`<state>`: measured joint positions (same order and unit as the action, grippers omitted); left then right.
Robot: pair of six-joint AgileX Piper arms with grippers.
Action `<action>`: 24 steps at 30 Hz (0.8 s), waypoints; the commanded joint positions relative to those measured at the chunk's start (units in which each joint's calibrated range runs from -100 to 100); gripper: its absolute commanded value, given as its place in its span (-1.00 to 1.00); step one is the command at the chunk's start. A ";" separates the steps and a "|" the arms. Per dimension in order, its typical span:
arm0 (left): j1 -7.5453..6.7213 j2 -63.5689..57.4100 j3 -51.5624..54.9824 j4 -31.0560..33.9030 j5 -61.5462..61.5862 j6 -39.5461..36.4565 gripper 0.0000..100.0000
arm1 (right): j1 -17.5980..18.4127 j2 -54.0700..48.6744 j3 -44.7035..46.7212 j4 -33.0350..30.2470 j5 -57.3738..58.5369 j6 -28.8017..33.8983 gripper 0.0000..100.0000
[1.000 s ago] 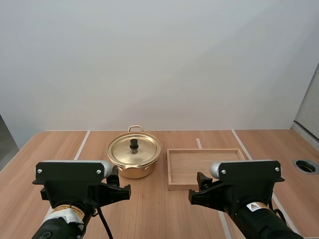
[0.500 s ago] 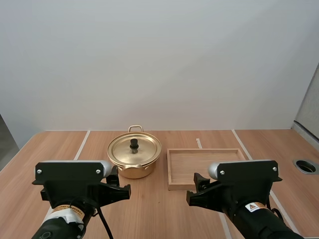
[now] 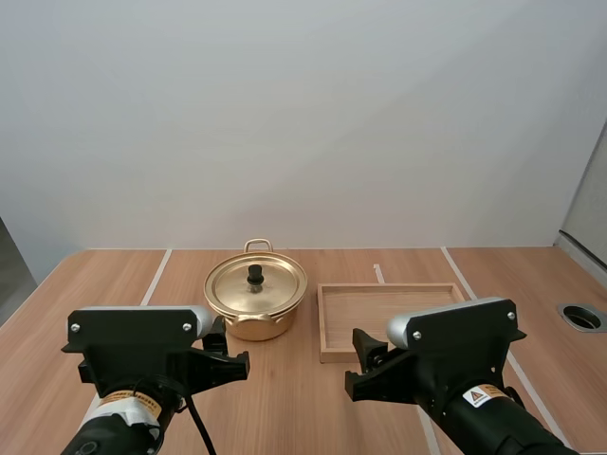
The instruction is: Open the pot, put the pineapple inside, and close it
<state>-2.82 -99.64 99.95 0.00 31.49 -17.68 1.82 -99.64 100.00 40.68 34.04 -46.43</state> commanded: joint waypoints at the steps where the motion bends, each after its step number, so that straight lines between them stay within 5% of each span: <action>1: 0.16 -0.36 0.05 -1.89 0.30 -0.50 1.00 | 0.07 -0.36 0.00 -7.22 -2.84 5.96 1.00; 8: 0.16 -0.36 0.05 -3.01 0.30 1.08 1.00 | 0.07 -0.36 0.00 -40.68 -4.48 38.76 1.00; 15: 0.16 -0.36 0.05 -3.11 0.30 1.49 1.00 | 0.07 -0.36 0.00 -44.26 -2.80 40.80 1.00; 16: 0.16 -0.36 0.05 -3.11 0.30 1.49 0.85 | 0.07 -0.36 0.00 -44.39 -2.66 40.80 0.95; 18: 0.16 -0.36 0.05 -2.97 0.30 1.49 0.49 | 0.07 -0.36 0.00 -44.39 -2.66 40.89 0.17; 20: 0.16 -0.36 0.05 -2.97 0.30 1.49 0.13 | 0.07 -0.36 0.00 -44.39 -2.66 41.70 -0.89; 24: 0.16 -0.36 0.05 -2.97 0.30 1.49 -0.50 | 0.07 -0.36 0.00 -46.59 -2.61 42.74 -1.00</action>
<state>-2.82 -99.64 99.95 -2.30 31.83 -16.27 1.82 -99.64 100.00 -4.16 31.45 -4.24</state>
